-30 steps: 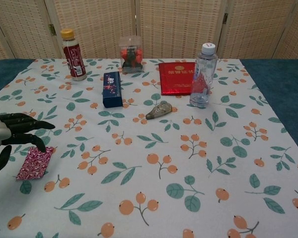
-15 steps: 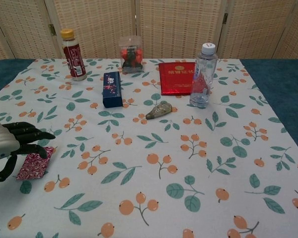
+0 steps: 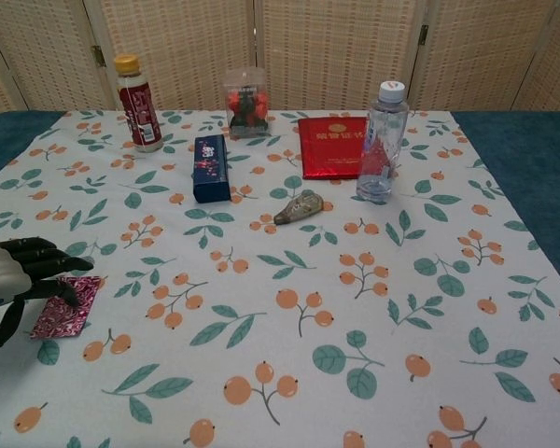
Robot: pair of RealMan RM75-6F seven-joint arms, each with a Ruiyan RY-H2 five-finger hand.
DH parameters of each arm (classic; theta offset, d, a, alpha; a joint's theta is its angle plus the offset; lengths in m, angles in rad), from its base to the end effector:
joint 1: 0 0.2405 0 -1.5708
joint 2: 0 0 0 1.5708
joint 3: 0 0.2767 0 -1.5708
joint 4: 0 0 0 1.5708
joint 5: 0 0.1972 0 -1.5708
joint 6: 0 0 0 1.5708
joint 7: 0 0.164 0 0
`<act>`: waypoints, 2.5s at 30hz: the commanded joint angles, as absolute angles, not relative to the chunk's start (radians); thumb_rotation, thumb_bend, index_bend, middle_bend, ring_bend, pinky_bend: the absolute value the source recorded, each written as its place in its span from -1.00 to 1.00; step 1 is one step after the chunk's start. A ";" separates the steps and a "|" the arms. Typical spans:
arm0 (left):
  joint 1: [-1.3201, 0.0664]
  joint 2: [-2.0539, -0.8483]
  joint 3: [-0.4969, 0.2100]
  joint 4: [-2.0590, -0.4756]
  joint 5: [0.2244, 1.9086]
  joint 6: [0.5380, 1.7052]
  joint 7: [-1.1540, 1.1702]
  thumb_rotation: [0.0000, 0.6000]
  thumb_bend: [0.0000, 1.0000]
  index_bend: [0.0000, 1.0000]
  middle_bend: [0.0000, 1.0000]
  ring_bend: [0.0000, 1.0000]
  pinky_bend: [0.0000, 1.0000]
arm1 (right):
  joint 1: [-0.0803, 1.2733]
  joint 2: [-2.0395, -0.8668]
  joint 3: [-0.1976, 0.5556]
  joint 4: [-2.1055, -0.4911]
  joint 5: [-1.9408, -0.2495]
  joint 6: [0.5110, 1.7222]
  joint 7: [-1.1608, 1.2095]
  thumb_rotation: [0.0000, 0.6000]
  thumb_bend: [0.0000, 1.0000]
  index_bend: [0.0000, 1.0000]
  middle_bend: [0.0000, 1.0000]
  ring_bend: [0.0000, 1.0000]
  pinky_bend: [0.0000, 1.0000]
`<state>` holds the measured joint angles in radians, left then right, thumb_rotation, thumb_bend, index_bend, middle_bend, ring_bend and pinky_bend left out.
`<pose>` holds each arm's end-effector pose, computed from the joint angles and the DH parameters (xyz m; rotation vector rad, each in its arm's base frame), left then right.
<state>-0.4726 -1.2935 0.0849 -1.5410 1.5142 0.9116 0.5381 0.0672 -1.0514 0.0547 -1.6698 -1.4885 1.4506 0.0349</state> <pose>-0.2785 0.2589 0.0252 -2.2245 -0.5397 -0.4109 -0.3239 -0.1961 0.1933 1.3727 -0.9596 0.8925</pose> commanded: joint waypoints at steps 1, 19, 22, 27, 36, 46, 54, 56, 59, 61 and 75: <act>-0.469 -1.286 0.087 -1.546 1.492 0.912 0.562 -0.26 0.89 -0.53 -1.00 -1.00 -1.00 | 0.066 -1.051 0.054 -1.671 -1.489 1.453 0.035 -0.06 -0.34 -1.00 -1.00 -1.00 -1.00; -0.445 -1.209 0.111 -1.557 1.386 0.926 0.641 -0.26 0.89 -0.49 -1.00 -1.00 -1.00 | 0.053 -1.047 0.050 -1.668 -1.496 1.473 0.048 -0.05 -0.34 -1.00 -1.00 -1.00 -1.00; -0.439 -1.187 0.121 -1.570 1.382 0.935 0.646 -0.26 0.89 -0.49 -1.00 -1.00 -1.00 | 0.052 -1.049 0.050 -1.667 -1.498 1.476 0.050 -0.05 -0.34 -1.00 -1.00 -1.00 -1.00; -0.432 -1.164 0.133 -1.597 1.397 0.954 0.659 -0.25 0.89 -0.48 -1.00 -1.00 -1.00 | 0.049 -1.050 0.048 -1.666 -1.506 1.483 0.051 -0.05 -0.34 -1.00 -1.00 -1.00 -1.00; -0.444 -1.183 0.131 -1.633 1.478 0.980 0.602 -0.25 0.89 -0.56 -1.00 -1.00 -1.00 | 0.046 -1.053 0.045 -1.659 -1.509 1.484 0.059 -0.06 -0.34 -1.00 -1.00 -1.00 -1.00; -0.467 -1.216 0.140 -1.641 1.477 0.930 0.653 -0.26 0.89 -0.57 -1.00 -1.00 -1.00 | 0.040 -1.055 0.043 -1.648 -1.504 1.485 0.073 -0.05 -0.34 -1.00 -1.00 -1.00 -1.00; -0.490 -1.241 0.116 -1.622 1.421 0.900 0.716 -0.25 0.89 -0.58 -1.00 -1.00 -1.00 | 0.043 -1.058 0.043 -1.641 -1.506 1.480 0.080 -0.05 -0.34 -1.00 -1.00 -1.00 -1.00; -0.495 -1.244 0.105 -1.620 1.404 0.902 0.728 -0.25 0.89 -0.58 -1.00 -1.00 -1.00 | 0.043 -1.058 0.042 -1.640 -1.504 1.476 0.080 -0.06 -0.34 -1.00 -1.00 -1.00 -1.00; -0.505 -1.249 0.088 -1.612 1.368 0.895 0.743 -0.25 0.88 -0.58 -1.00 -1.00 -1.00 | 0.045 -1.061 0.041 -1.638 -1.503 1.470 0.083 -0.05 -0.34 -1.00 -1.00 -1.00 -1.00; -0.515 -1.252 0.077 -1.603 1.342 0.888 0.757 -0.25 0.88 -0.58 -1.00 -1.00 -1.00 | 0.044 -1.063 0.041 -1.635 -1.502 1.470 0.085 -0.05 -0.34 -1.00 -1.00 -1.00 -1.00; -0.522 -1.230 0.077 -1.643 1.291 0.924 0.763 -0.26 0.88 -0.61 -1.00 -1.00 -1.00 | 0.034 -1.060 0.041 -1.632 -1.500 1.483 0.093 -0.05 -0.34 -1.00 -1.00 -1.00 -1.00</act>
